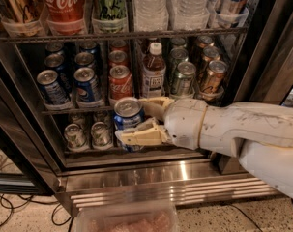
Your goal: Pick pepsi can from middle shelf of fridge
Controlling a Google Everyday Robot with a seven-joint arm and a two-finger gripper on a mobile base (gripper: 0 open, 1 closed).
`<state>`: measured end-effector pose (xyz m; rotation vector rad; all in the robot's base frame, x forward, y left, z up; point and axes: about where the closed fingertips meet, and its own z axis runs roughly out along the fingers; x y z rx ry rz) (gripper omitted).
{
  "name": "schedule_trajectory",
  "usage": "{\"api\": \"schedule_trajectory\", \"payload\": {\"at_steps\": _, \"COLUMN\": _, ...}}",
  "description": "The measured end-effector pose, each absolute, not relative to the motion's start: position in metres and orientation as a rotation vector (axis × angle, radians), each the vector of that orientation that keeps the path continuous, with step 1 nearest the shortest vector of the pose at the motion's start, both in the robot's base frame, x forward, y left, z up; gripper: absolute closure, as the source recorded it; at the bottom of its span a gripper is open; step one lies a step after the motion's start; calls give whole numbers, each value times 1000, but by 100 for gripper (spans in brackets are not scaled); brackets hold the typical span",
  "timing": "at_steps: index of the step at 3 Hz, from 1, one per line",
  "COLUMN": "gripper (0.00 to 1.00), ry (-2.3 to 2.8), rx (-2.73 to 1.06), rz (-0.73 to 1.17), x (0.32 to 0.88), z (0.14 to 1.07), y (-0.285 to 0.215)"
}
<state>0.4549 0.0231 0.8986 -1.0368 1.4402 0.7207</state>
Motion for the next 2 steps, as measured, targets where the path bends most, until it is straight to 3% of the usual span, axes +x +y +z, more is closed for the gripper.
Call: {"api": "schedule_trajectory", "payload": {"at_steps": 2, "gripper": 100, "ry": 1497, "rx": -1016, "rz": 723, "x": 445, "z": 909, "y": 23}}
